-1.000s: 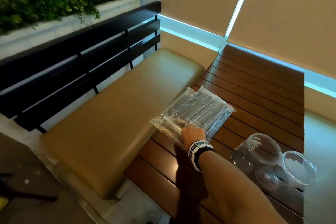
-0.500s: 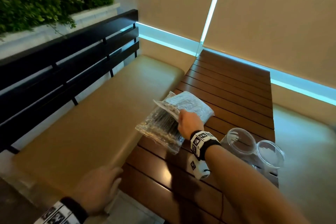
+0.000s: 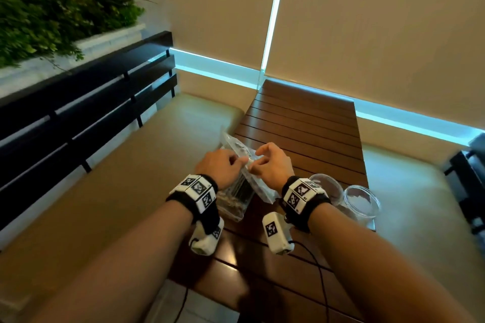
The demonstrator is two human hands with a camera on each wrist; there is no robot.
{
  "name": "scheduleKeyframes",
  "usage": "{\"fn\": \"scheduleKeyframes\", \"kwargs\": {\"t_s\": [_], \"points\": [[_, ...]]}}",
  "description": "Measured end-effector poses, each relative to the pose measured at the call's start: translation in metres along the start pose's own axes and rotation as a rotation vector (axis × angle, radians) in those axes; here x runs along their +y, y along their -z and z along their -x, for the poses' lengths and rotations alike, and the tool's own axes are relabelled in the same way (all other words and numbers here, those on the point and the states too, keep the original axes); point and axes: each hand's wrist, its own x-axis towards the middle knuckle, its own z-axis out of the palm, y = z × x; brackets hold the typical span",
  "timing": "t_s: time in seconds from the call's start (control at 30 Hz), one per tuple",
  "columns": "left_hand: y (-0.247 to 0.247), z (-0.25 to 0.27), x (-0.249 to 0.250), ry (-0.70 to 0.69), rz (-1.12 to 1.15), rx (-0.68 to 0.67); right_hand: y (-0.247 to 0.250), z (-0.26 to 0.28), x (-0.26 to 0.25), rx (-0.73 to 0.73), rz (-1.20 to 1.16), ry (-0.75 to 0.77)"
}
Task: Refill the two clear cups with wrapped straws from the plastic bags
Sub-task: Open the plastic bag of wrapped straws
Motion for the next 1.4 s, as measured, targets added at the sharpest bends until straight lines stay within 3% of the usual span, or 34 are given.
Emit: {"fn": "scheduleKeyframes", "kwargs": {"t_s": [0.2,0.53,0.73,1.07,1.17,1.3,1.4], "points": [[-0.006,-0.008,0.016,0.143,0.207,-0.151,-0.008,0.009,0.011,0.003,-0.139,-0.104],[-0.013,0.01,0.023,0.349,0.902,-0.315,-0.006,0.024,0.016,-0.042,-0.477,-0.149],[-0.025,0.005,0.023,0.393,0.973,-0.304,-0.004,0.027,0.021,-0.074,-0.621,-0.215],[-0.028,-0.002,0.025,0.292,1.002,-0.285,0.008,0.026,0.018,-0.126,-0.878,-0.242],[-0.026,-0.003,0.029,0.285,0.996,-0.277,0.007,0.024,0.018,-0.106,-0.705,-0.179],[-0.024,-0.005,0.031,0.287,1.015,-0.279,0.012,0.02,0.025,-0.002,-0.071,0.014],[-0.024,-0.006,0.032,0.289,1.003,-0.265,0.015,0.023,0.027,0.067,0.078,0.09]]}}
